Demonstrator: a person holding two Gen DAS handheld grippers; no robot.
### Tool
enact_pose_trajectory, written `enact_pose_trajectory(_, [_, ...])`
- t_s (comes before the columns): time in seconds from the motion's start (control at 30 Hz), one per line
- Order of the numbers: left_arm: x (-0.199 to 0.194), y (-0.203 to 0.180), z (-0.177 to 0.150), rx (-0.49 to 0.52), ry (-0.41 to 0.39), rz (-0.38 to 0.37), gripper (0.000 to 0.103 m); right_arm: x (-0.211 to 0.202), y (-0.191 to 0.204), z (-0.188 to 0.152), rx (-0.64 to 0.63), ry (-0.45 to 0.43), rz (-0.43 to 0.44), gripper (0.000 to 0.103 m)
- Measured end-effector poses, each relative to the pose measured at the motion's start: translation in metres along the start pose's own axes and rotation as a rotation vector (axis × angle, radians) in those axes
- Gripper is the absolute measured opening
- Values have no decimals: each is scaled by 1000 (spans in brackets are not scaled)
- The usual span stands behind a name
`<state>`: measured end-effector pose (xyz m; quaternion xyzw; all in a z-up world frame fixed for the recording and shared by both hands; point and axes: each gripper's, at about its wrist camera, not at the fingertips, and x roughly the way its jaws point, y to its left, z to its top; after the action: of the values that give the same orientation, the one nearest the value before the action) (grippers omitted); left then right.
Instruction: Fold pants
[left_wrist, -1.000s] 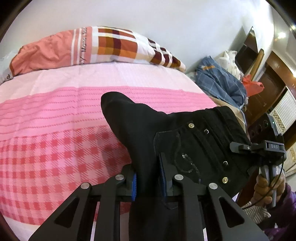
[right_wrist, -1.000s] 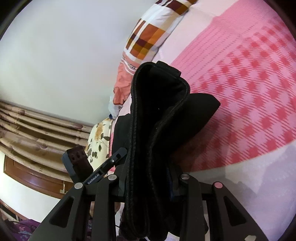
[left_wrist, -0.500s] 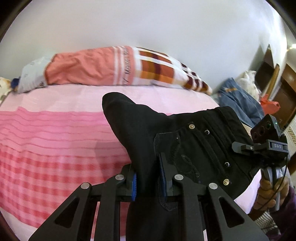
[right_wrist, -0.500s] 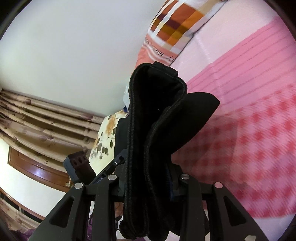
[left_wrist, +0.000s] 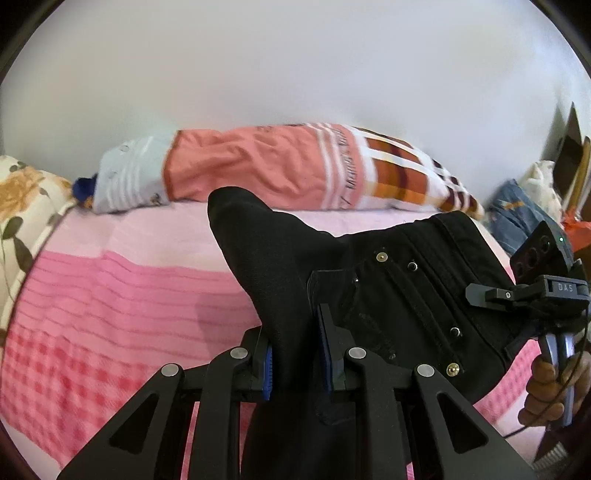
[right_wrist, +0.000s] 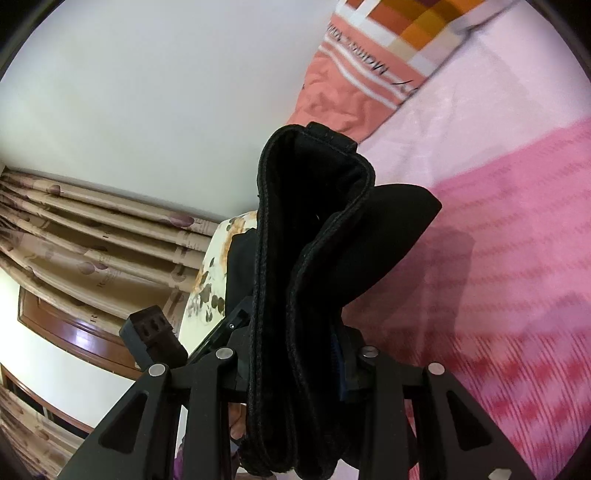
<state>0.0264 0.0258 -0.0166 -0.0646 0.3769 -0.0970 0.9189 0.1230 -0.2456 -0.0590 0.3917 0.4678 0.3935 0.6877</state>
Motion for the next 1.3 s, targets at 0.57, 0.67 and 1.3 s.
enact_pose_trajectory(0.57, [50,92,27,-29,-2,112,20,113,-12,50,-8,41,-19,29])
enact_pose_trajectory(0.67, [58,103,26,-44,2,120,20,118,-18,51,1,36,-23,29])
enact_pose_trajectory(1.3, [56,112,5,-23,-62,368,87,102,9,27,-318,-111,-493,61])
